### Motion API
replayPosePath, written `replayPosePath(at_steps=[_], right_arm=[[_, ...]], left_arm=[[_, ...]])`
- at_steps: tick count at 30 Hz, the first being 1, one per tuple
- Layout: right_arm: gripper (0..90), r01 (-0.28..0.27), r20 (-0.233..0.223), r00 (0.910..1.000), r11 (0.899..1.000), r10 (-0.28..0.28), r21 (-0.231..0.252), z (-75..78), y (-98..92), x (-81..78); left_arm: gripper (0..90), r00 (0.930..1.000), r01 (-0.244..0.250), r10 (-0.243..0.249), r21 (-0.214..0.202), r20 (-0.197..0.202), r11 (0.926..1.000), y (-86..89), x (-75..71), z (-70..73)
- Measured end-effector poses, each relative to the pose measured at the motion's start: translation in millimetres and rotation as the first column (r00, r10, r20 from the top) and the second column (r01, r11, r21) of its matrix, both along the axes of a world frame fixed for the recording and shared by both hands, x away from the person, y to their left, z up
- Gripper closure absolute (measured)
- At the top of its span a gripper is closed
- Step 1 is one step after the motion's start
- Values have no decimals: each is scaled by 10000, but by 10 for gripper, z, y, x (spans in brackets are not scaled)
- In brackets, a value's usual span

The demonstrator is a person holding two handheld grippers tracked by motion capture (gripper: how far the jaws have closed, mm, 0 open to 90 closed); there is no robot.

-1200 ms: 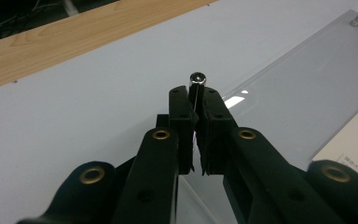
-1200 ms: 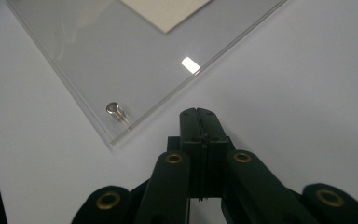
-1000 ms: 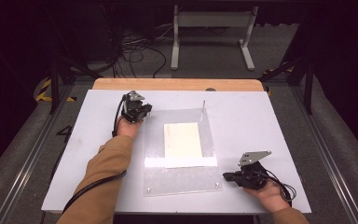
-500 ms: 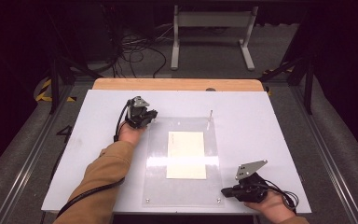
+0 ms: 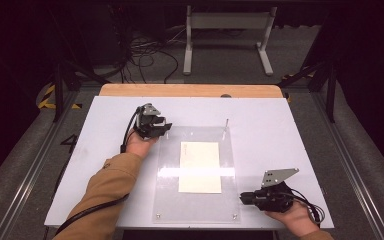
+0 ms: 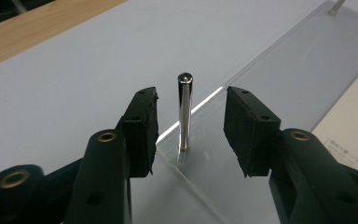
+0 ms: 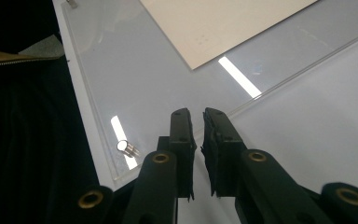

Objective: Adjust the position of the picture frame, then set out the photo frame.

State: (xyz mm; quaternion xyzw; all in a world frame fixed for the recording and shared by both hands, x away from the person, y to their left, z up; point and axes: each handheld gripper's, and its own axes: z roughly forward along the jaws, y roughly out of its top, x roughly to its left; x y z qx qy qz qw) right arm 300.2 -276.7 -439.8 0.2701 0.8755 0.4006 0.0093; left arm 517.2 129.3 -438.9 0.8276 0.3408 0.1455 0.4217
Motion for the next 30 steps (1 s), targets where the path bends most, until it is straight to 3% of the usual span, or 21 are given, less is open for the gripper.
replayPosePath(at_steps=[6, 7, 14, 15, 17, 20, 23, 25, 27, 30], right_arm=[[684, 509, 155, 9985, 9980, -516, 385, 39, -85, -25], [659, 630, 260, 9976, 9971, -641, 420, 52, -101, -30], [619, 1036, 380, 9936, 9917, -1067, 756, 91, -193, -59], [605, 1093, 406, 9928, 9909, -1127, 782, 87, -209, -72], [607, 1151, 417, 9921, 9907, -1183, 728, 76, -219, -88], [616, 1188, 452, 9915, 9906, -1220, 686, 69, -224, -101], [619, 1221, 569, 9904, 9900, -1262, 706, 80, -236, -125], [618, 1211, 573, 9905, 9900, -1253, 720, 86, -244, -134], [618, 1220, 570, 9903, 9898, -1264, 742, 82, -249, -138], [611, 1217, 564, 9905, 9900, -1258, 715, 78, -246, -143]], left_arm=[[384, 9973, 683, -705, -915, -205, 9935, 65, 43, 9], [381, 9974, 683, -702, -920, -181, 9934, 68, 47, 9], [470, 9970, 774, -767, -664, 136, 9948, 43, 63, -30], [515, 9960, 885, -870, -855, 206, 9924, 40, 70, -41], [605, 9962, 828, -805, -813, 317, 9932, 20, 63, -47], [781, 9979, 520, -498, -533, 426, 9972, 27, 66, -44], [820, 9993, 376, -371, -558, 97, 9977, 54, 107, -42], [832, 9992, 366, -362, -192, 185, 9991, 20, 107, -37], [839, 9994, 338, -337, -94, 85, 9994, 13, 123, -22], [846, 9991, 371, -375, -202, -206, 9991, 17, 140, -16]])
